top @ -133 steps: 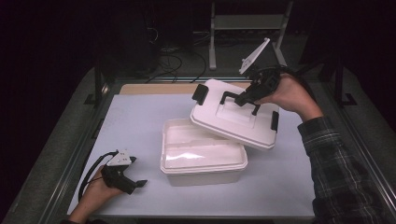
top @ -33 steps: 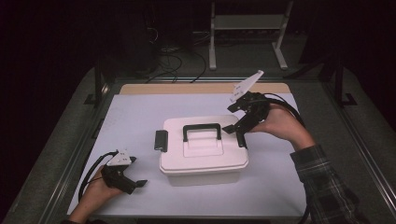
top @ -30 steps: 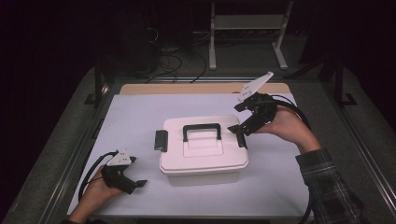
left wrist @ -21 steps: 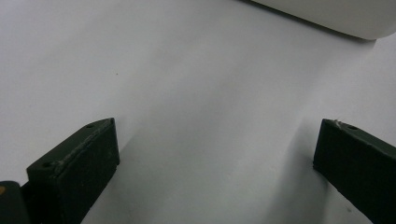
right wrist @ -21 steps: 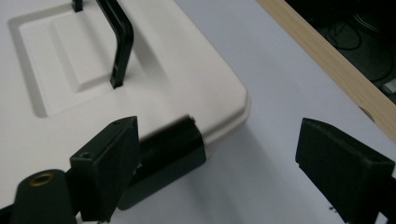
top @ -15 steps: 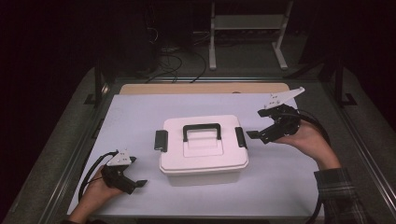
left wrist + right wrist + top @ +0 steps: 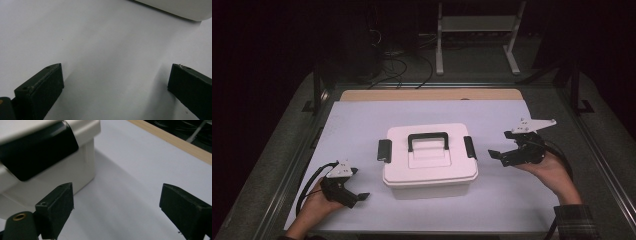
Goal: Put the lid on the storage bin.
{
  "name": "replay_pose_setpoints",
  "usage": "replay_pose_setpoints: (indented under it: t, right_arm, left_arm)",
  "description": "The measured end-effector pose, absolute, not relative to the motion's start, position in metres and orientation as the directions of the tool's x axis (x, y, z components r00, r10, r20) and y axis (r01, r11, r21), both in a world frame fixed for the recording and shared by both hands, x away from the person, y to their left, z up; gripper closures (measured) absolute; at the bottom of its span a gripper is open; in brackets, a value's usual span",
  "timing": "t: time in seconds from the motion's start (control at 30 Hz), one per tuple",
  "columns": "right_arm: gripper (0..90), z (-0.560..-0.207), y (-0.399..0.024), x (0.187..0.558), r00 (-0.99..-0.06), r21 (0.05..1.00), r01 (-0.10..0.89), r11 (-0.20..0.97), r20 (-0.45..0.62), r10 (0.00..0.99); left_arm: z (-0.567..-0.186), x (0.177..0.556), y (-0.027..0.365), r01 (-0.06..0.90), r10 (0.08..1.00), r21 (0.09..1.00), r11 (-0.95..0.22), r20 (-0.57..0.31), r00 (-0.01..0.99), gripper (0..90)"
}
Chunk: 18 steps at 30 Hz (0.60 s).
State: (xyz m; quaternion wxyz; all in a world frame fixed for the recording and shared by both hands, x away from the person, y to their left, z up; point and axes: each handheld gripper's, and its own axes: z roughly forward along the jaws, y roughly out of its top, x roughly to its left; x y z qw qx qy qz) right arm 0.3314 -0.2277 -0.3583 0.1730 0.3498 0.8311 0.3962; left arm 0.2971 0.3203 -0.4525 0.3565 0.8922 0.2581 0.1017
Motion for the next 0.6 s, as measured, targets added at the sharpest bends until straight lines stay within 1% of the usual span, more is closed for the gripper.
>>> replay_pose_setpoints:
  t: [0.33, 0.6]
  right_arm:
    - [12.3, -0.401, -0.234, 0.319, -0.607, 0.774, 0.491, 0.399, -0.025, 0.795]
    - [12.3, -0.426, -0.24, 0.308, -0.55, 0.756, 0.534, 0.378, -0.029, 0.835]
  left_arm:
    - [-0.453, 0.297, 0.32, 0.387, 0.533, 0.69, -0.612, -0.002, 0.846, 0.0]
    - [-0.453, 0.297, 0.32, 0.388, 0.534, 0.691, -0.61, -0.003, 0.845, 0.0]
